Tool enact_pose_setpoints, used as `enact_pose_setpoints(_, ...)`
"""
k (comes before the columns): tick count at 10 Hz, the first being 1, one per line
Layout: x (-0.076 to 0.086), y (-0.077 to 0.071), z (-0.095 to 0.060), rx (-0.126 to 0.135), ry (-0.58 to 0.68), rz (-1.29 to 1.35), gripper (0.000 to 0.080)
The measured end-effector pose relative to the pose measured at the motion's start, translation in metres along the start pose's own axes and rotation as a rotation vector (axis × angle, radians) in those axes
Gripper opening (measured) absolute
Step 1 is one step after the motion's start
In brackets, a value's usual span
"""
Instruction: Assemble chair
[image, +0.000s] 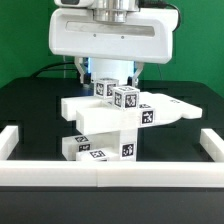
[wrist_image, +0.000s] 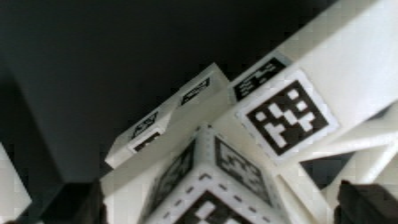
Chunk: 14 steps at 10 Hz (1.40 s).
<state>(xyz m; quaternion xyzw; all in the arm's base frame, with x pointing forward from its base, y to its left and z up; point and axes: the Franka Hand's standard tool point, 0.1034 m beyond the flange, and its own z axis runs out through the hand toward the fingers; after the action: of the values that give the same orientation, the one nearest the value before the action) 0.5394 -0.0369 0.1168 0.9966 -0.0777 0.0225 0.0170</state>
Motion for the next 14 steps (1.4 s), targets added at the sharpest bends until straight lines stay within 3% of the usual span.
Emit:
enact_pose_setpoints(8,0.0003,0.0063,0.0002,-0.016,-0.007,-0.529,0.0649)
enact_pose_setpoints(10,0.0004,0.0076,0.0002,-0.017,-0.007,-0.54,0.0649)
enact_pose_setpoints(13,0.0005,0.0076,0.0002,-0.017,-0.007,-0.506,0.0284)
enact_pose_setpoints(14,0.0004,0.0076,0.0003,-0.017,-0.007,-0.501,0.0284)
